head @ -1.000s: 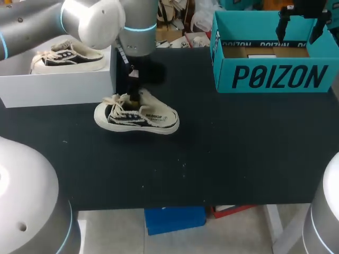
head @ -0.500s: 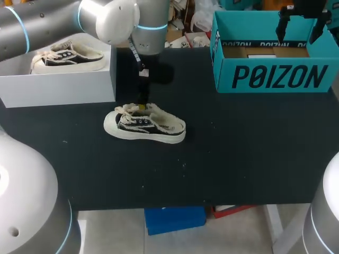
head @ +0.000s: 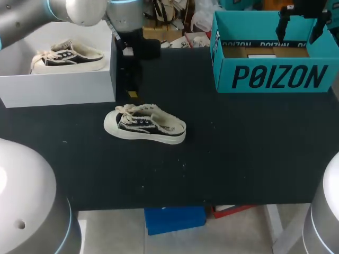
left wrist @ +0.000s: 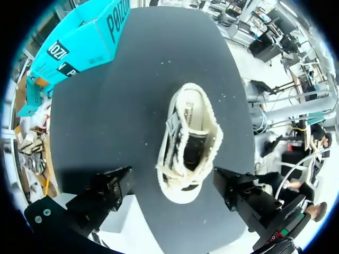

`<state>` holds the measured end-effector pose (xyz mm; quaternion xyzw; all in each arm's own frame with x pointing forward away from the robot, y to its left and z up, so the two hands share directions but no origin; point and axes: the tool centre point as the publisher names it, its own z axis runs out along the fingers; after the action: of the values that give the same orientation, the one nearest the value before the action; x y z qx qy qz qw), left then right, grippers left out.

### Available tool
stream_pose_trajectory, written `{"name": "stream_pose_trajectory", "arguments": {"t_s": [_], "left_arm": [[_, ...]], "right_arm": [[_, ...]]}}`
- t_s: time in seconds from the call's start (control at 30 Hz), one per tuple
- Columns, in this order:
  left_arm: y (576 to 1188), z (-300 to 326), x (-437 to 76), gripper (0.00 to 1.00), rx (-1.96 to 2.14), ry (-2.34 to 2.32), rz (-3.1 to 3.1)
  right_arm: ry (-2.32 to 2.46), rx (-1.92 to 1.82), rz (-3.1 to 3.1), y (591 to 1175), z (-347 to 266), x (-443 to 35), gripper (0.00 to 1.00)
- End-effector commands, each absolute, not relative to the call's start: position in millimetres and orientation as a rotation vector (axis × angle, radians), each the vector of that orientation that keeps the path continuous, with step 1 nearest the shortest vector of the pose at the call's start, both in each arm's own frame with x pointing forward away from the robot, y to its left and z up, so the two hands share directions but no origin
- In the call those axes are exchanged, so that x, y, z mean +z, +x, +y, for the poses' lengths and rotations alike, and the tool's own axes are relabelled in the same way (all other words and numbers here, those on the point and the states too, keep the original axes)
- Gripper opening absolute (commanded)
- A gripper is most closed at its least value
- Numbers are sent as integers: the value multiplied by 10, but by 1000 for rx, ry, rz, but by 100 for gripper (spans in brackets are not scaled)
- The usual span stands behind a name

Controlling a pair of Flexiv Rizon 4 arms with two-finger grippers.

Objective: Take the shoe out of the shoebox, open the shoe tongue, remove and reinsert the insole, then place the shoe into the shoebox

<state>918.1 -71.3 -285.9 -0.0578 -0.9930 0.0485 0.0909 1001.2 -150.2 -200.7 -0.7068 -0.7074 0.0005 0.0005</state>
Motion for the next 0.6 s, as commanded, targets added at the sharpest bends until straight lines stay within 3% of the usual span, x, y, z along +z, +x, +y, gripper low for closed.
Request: {"name": "stream_pose_trajectory", "arguments": {"t_s": [0.03, 0.6], "left_arm": [[8936, -296, -2622, 100, 434, -219, -3057], [8852, -169, -2559, 100, 561, -319, -3054]], "right_arm": [[-2220, 2, -2221, 10011, -1501, -2004, 100], [-2220, 2, -2221, 10011, -1501, -2004, 100]]}}
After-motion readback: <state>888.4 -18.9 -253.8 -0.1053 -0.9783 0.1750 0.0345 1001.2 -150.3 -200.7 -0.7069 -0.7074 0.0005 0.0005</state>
